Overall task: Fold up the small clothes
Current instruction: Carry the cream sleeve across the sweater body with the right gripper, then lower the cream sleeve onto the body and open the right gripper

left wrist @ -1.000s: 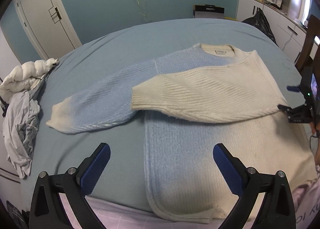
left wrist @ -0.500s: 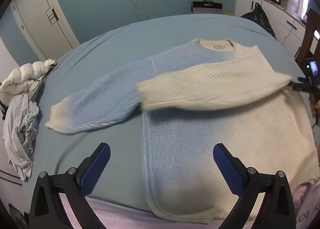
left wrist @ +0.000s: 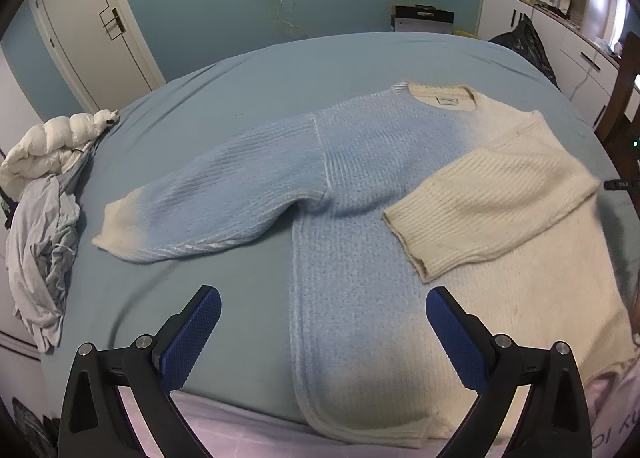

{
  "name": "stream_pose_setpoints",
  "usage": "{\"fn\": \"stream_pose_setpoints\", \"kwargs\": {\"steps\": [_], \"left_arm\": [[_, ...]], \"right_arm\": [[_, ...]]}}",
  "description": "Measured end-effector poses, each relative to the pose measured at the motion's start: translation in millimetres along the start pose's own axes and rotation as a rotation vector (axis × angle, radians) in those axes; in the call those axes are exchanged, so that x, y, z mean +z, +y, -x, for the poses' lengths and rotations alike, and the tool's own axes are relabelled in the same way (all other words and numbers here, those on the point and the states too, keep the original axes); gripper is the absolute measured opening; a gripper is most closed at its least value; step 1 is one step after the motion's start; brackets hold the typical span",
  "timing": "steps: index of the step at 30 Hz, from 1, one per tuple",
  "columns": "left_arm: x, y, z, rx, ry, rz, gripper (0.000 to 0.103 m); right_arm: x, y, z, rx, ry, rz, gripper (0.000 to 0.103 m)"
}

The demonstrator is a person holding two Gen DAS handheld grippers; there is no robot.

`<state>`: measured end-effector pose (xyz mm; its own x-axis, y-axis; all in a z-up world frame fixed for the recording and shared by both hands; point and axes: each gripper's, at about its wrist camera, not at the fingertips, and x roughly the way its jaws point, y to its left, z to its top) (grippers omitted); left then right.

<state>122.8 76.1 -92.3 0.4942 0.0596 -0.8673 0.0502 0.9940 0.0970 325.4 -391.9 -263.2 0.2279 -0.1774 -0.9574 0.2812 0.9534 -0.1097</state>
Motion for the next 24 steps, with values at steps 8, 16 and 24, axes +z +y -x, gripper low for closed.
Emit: {"fn": "stream_pose_setpoints", "kwargs": {"steps": [8, 16, 24], "left_arm": [[0, -1, 3, -0.002, -0.006, 0.004, 0.103], [1, -5, 2, -0.031, -0.013, -0.015, 0.103], [1, -3, -2, -0.030, 0.000, -0.004, 0.103]], "right_arm": [[-63, 219, 139, 0.001, -0.309, 0.569, 0.102], [-184, 405, 78, 0.451, -0.051, 0.854, 0.089], [-222, 470, 44, 0.321, -0.067, 0.913, 0.052]]}}
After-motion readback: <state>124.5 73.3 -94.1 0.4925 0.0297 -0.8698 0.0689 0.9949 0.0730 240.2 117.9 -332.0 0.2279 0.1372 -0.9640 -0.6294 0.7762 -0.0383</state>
